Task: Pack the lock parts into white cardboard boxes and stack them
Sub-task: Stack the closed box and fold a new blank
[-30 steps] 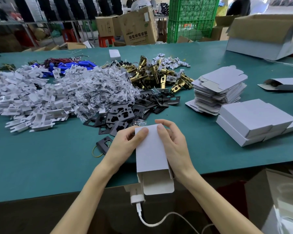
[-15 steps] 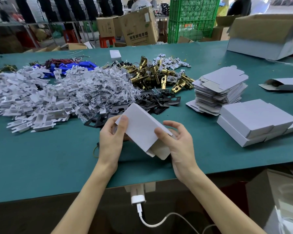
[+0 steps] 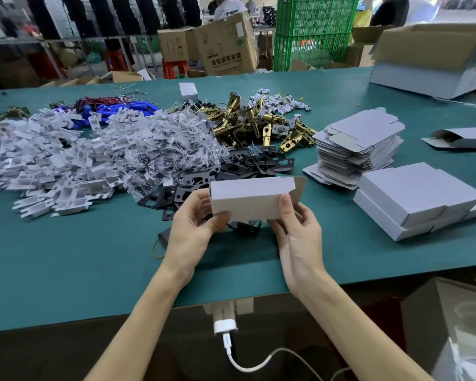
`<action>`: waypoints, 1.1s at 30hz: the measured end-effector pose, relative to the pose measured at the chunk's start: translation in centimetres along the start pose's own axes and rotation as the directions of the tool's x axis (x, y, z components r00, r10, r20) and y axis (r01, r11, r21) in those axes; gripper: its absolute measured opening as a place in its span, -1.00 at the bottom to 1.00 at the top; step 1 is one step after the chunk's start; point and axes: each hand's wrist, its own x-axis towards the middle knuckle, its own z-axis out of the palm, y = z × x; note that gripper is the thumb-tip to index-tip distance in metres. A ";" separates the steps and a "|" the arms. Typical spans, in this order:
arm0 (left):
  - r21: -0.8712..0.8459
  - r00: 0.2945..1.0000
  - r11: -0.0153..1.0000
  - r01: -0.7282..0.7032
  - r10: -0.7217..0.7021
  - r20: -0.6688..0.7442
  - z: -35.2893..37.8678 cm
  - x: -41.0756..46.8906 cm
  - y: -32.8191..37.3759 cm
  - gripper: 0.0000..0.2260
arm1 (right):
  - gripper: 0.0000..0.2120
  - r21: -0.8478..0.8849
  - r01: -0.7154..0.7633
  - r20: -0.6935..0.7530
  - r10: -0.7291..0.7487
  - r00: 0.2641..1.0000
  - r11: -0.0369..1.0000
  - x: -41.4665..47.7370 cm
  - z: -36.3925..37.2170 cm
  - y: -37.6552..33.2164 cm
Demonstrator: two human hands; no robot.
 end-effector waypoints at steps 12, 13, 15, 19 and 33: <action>-0.061 0.999 0.998 -0.021 0.023 0.038 0.0 -0.2 0.0 -0.66 | -0.43 -0.016 -0.026 0.076 0.027 0.997 1.000 0.1 0.1 0.1; -0.087 0.998 0.996 -0.008 0.014 0.058 0.0 -0.2 0.0 -0.65 | -0.43 -0.007 -0.022 0.071 0.022 0.997 1.000 0.1 0.2 0.0; -0.124 0.996 0.992 0.013 -0.002 0.089 0.1 -0.3 0.1 -0.63 | -0.42 0.013 -0.015 0.060 0.014 0.998 1.000 0.0 0.2 0.0; -0.149 0.992 0.985 0.091 -0.077 0.098 0.2 -0.1 0.1 -0.59 | -0.43 0.016 0.005 0.072 -0.006 0.997 1.000 -0.1 0.2 -0.1; -0.086 0.998 0.994 0.061 -0.061 0.008 -0.2 0.0 -0.2 -0.74 | -0.65 -0.052 -0.067 0.094 0.071 0.993 0.996 -0.1 0.2 0.1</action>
